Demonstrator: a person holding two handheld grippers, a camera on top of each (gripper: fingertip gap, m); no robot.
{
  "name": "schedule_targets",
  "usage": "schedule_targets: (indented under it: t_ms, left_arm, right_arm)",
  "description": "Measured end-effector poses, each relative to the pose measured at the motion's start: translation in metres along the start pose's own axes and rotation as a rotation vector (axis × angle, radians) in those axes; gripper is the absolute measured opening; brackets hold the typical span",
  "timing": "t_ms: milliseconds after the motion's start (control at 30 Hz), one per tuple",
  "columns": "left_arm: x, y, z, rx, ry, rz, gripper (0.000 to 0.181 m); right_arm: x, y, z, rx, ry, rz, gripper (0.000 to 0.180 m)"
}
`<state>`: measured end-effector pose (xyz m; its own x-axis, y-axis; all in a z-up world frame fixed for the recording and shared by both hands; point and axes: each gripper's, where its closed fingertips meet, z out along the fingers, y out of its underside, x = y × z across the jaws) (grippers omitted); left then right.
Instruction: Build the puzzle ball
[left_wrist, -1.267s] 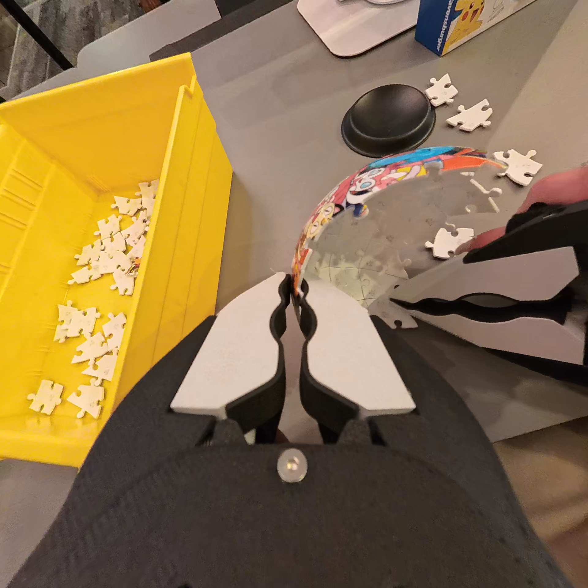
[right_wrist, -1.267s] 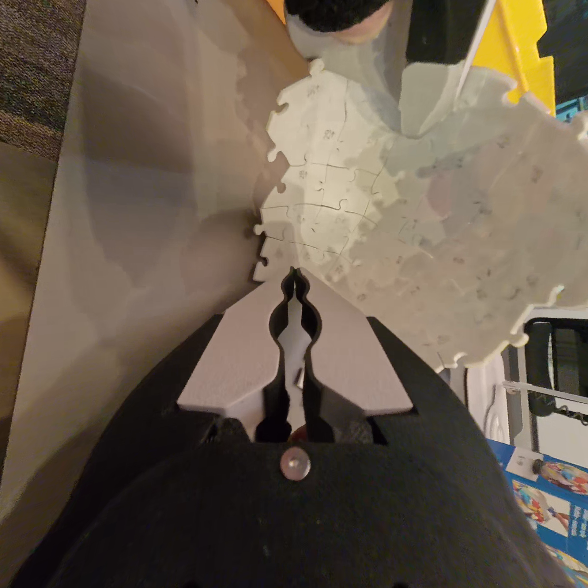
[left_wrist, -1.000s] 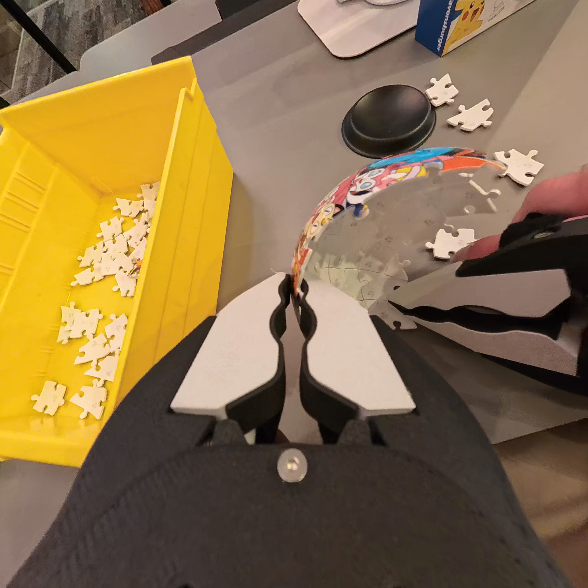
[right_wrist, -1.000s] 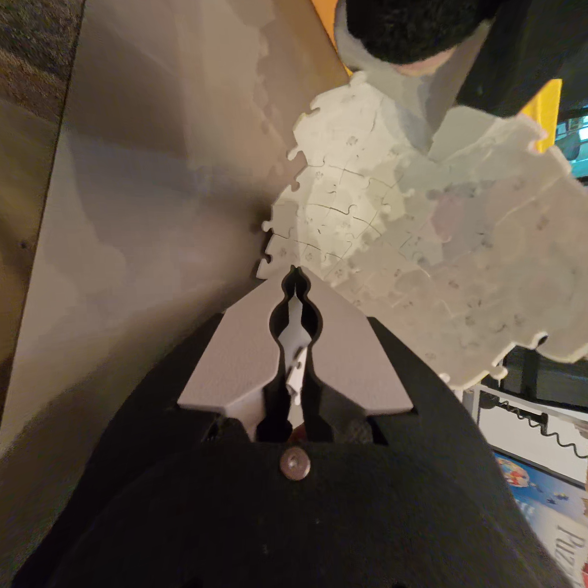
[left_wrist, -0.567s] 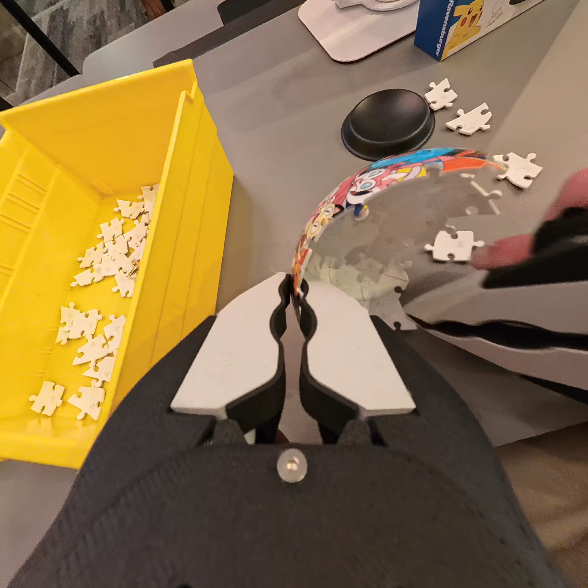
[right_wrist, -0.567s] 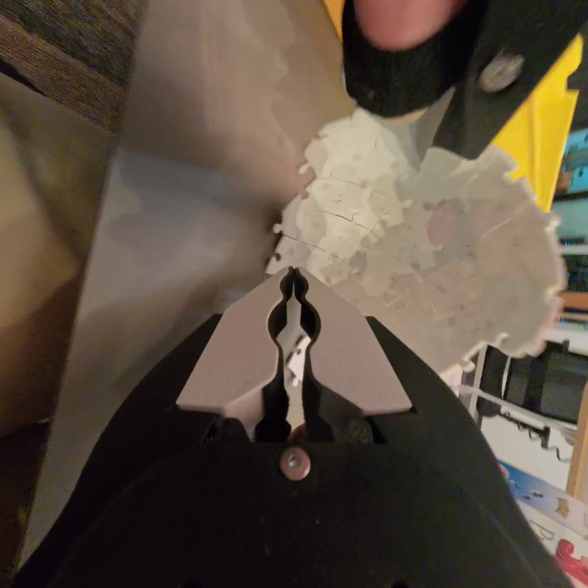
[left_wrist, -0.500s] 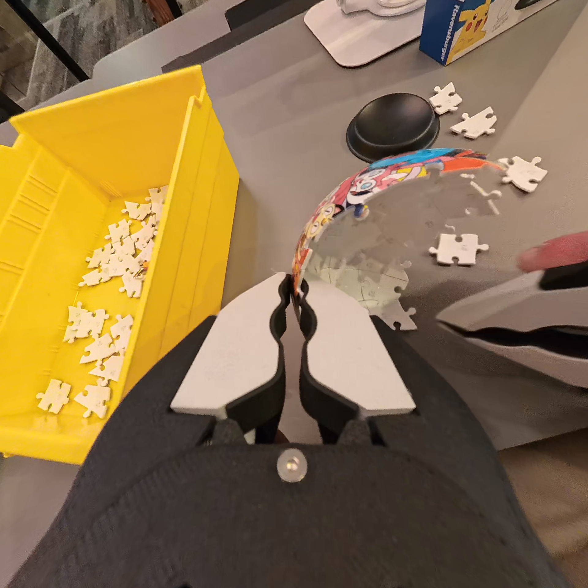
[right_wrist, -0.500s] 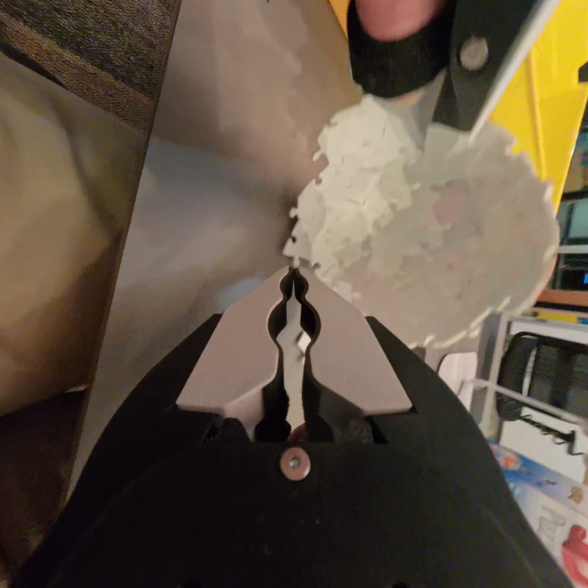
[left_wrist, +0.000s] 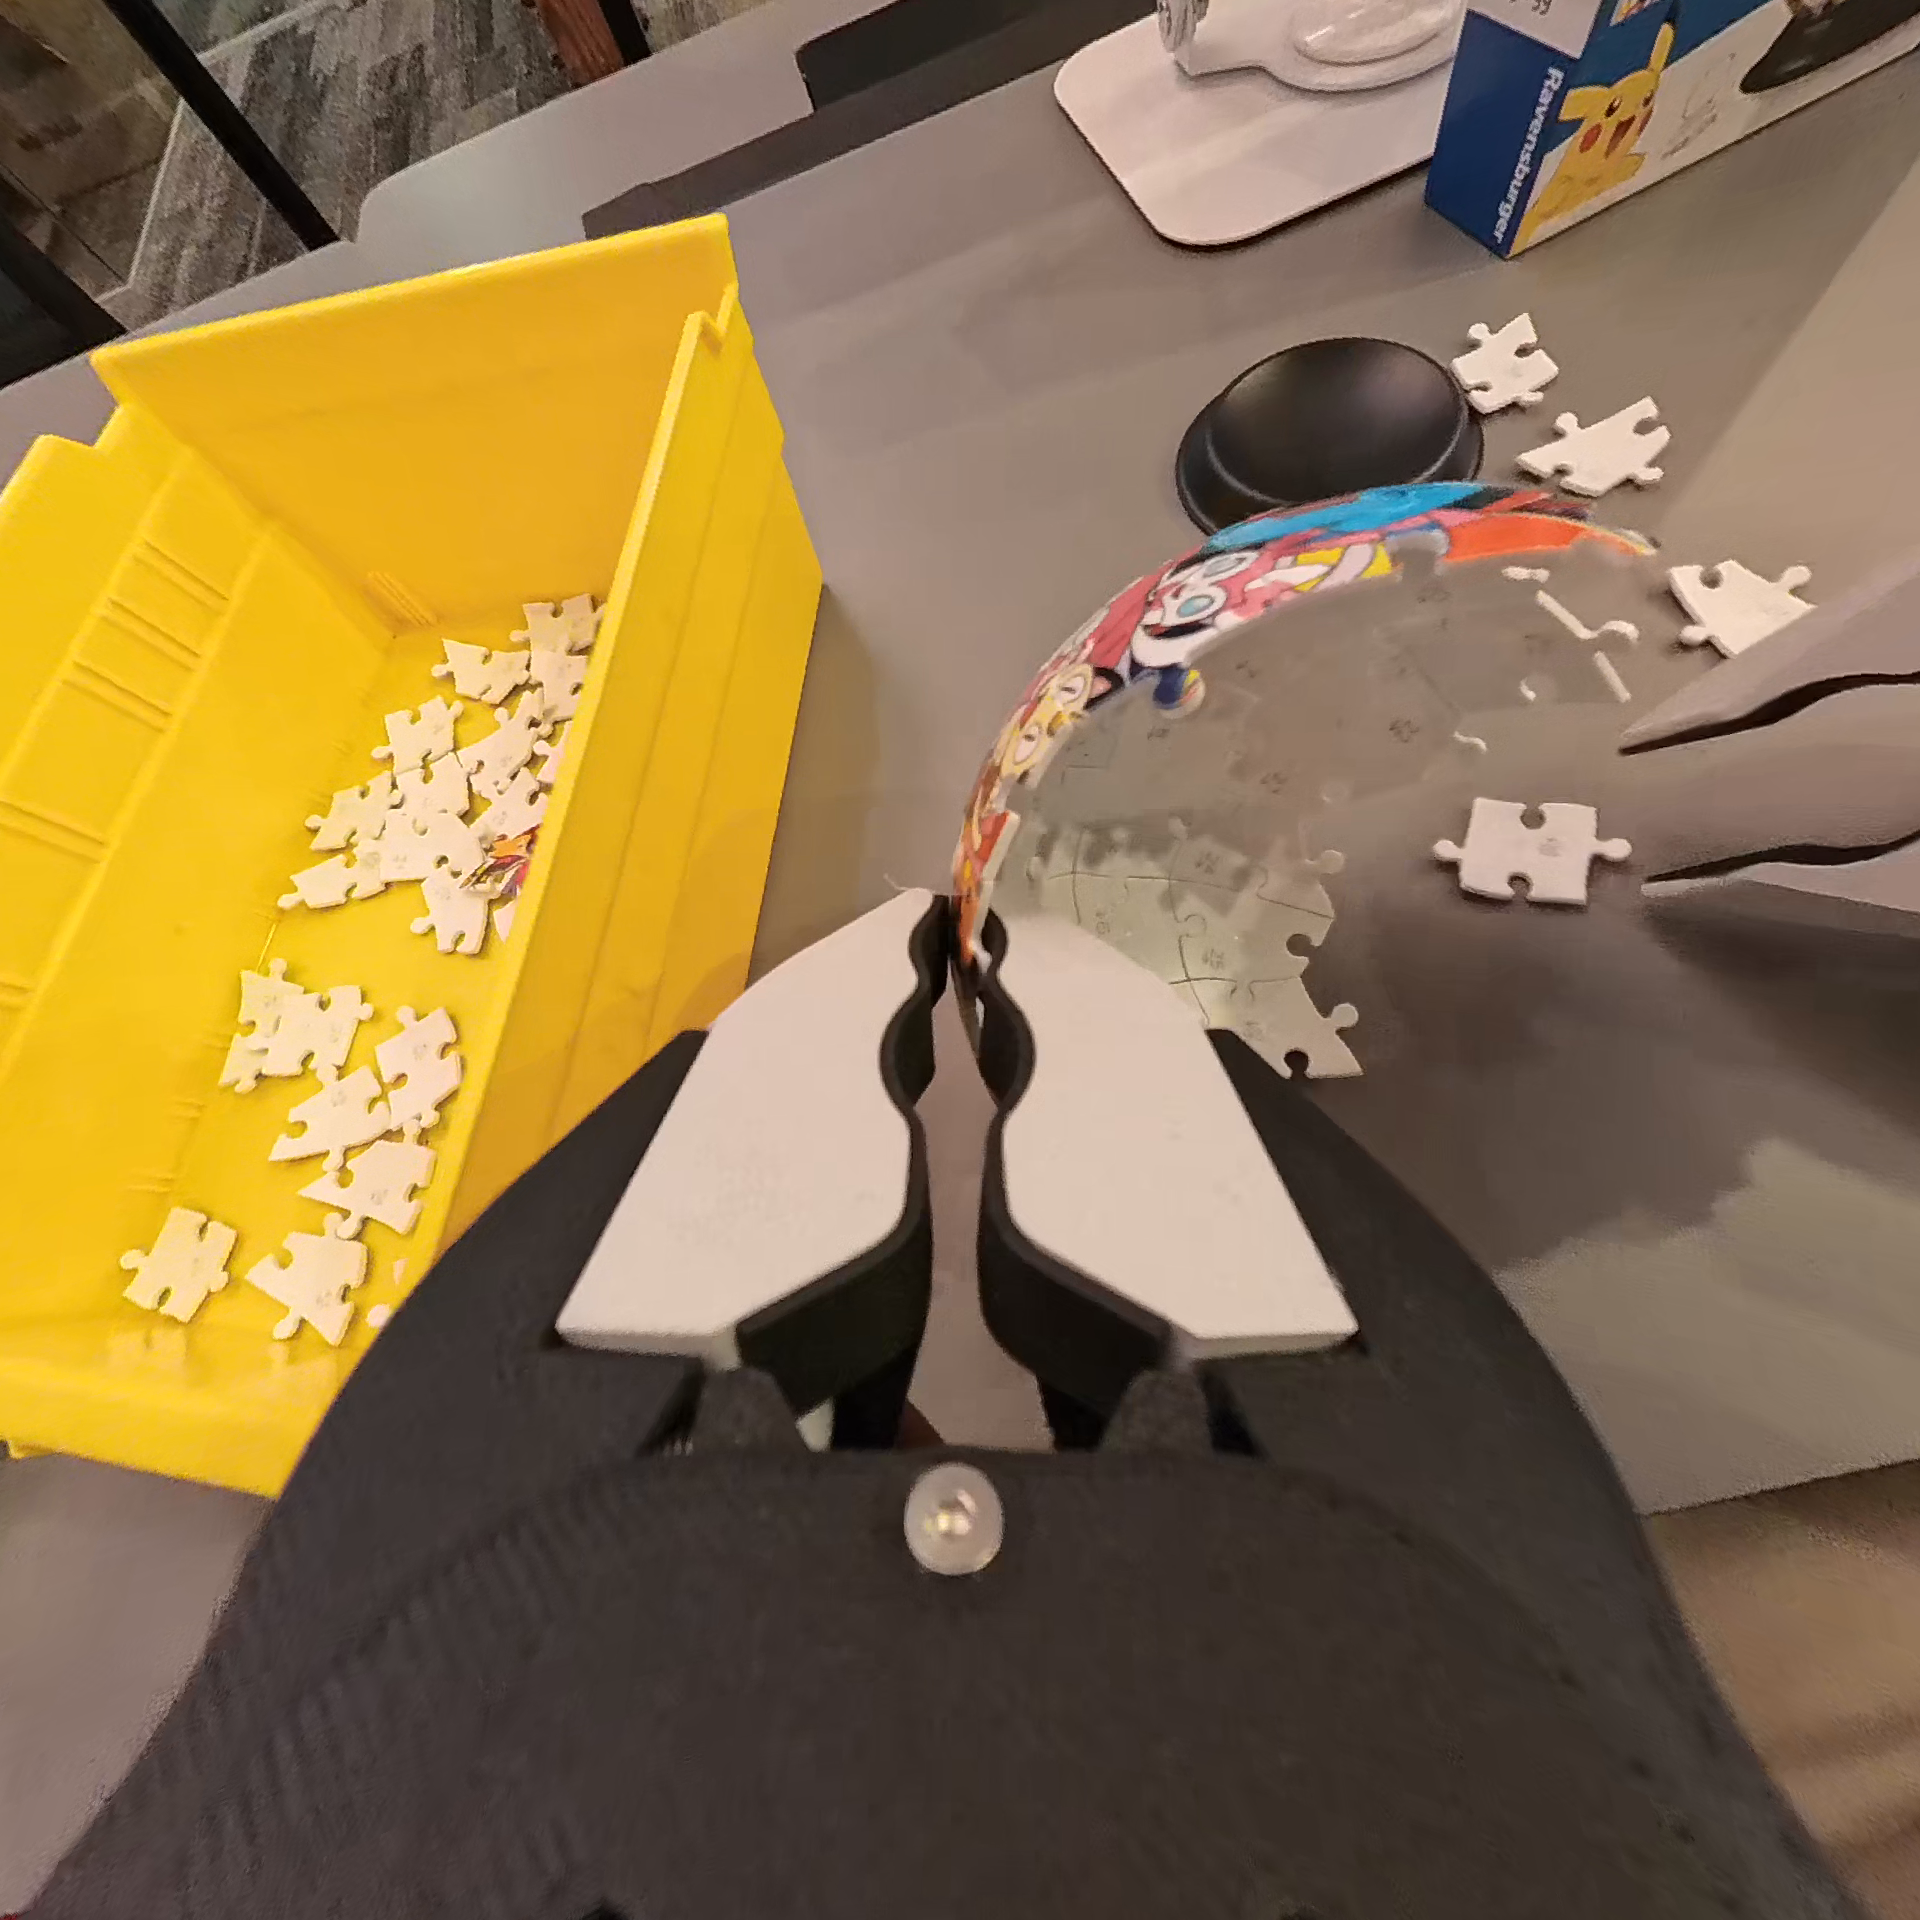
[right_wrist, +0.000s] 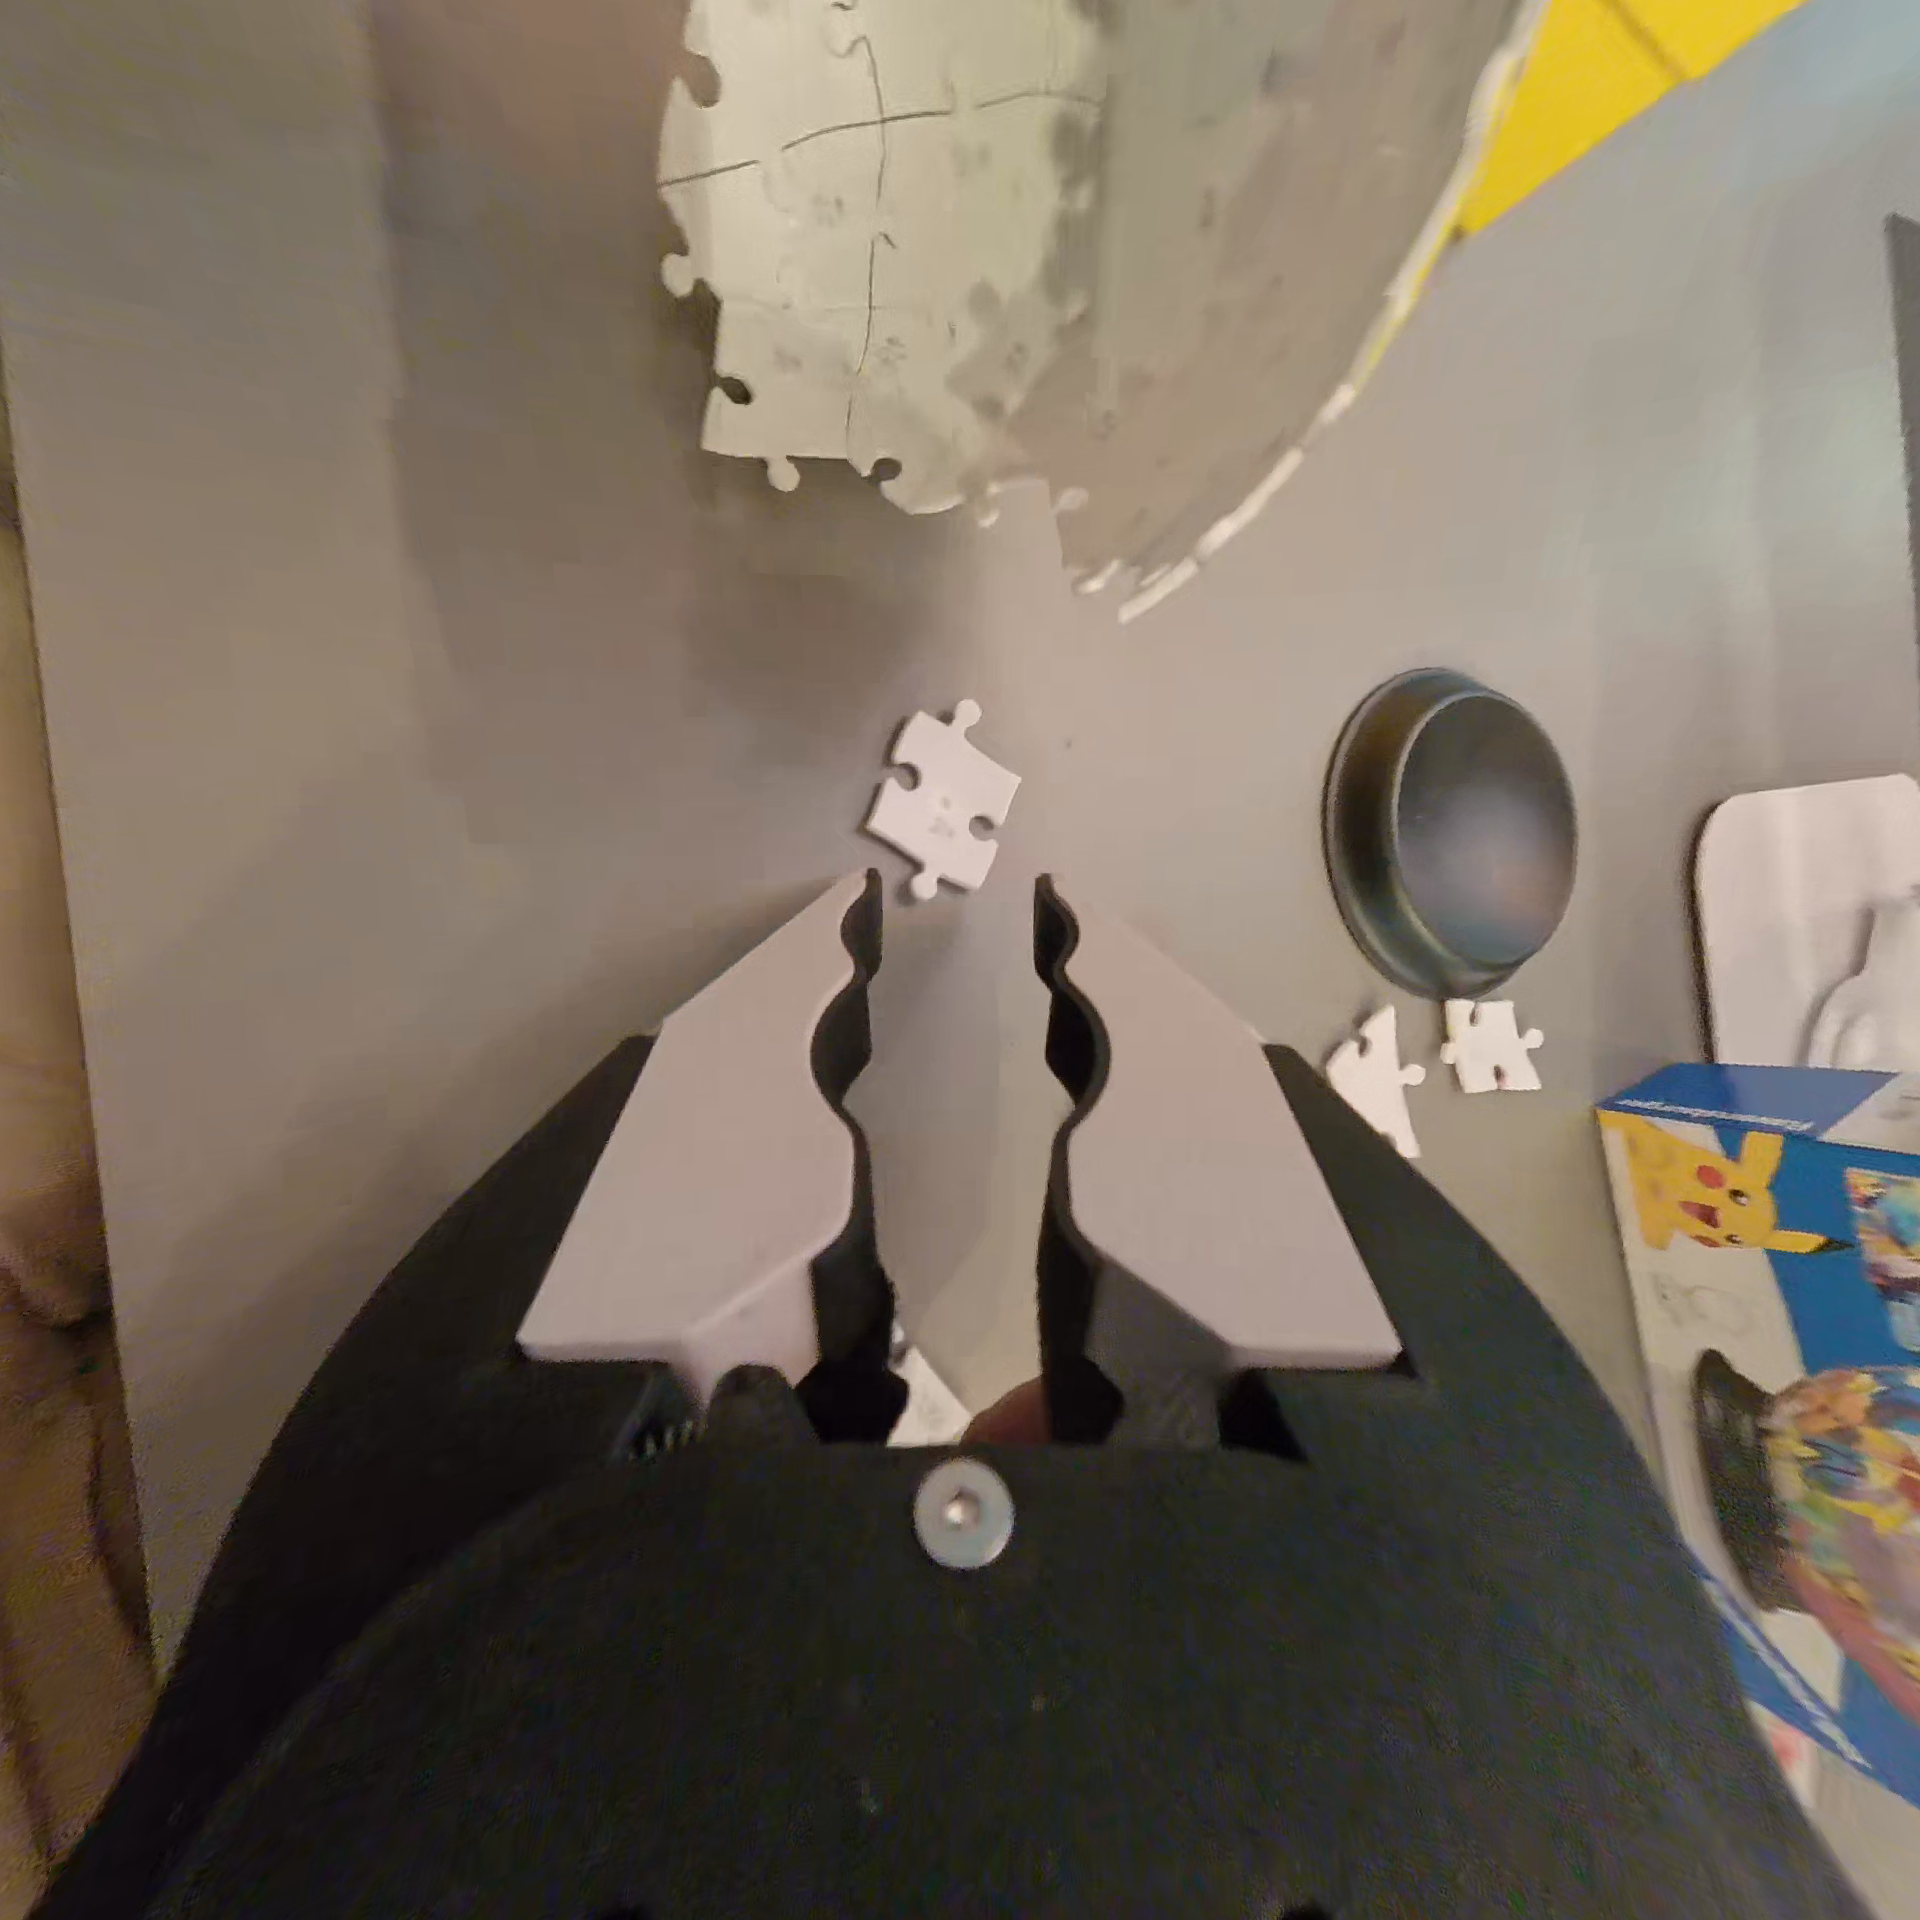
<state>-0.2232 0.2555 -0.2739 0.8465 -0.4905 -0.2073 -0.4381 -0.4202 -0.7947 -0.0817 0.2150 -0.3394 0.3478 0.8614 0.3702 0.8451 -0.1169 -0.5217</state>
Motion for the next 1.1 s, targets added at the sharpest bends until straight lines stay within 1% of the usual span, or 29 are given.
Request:
schedule_targets:
  t_ms: [33, 100, 233, 333, 433, 500, 533, 733, 1100]
  left_arm:
    - [0.0, 0.001, 0.001, -0.002, 0.0, -0.006, 0.003]
    - [0.0, 0.003, 0.002, -0.011, 0.004, -0.012, 0.003]
    - [0.0, 0.004, 0.004, -0.016, 0.006, -0.016, 0.003]
    - [0.0, 0.004, 0.004, -0.014, 0.01, -0.021, 0.003]
    - [0.0, 0.004, 0.004, -0.015, 0.011, -0.024, 0.003]
    - [0.0, 0.004, 0.005, -0.015, 0.015, -0.025, 0.003]
    - [0.0, 0.004, 0.005, -0.017, 0.015, -0.025, 0.003]
    - [0.002, 0.005, 0.006, -0.023, 0.028, -0.026, 0.003]
    - [0.013, 0.006, 0.014, -0.049, 0.107, -0.073, 0.003]
  right_arm:
    - [0.001, 0.001, 0.002, 0.001, -0.015, 0.03, 0.029]
    - [0.004, 0.002, 0.006, 0.007, -0.033, 0.091, 0.033]
    - [0.002, -0.001, 0.012, 0.046, -0.116, 0.219, 0.033]
    - [0.001, -0.001, 0.013, 0.053, -0.148, 0.266, 0.033]
    - [-0.002, -0.003, 0.014, 0.061, -0.178, 0.303, 0.027]
    - [-0.004, -0.004, 0.015, 0.068, -0.187, 0.309, 0.017]
    - [-0.004, -0.005, 0.015, 0.068, -0.187, 0.317, 0.017]
    - [-0.006, 0.0, 0.011, 0.058, -0.214, 0.318, 0.016]
    - [-0.015, 0.017, -0.005, 0.023, -0.294, 0.288, 0.016]
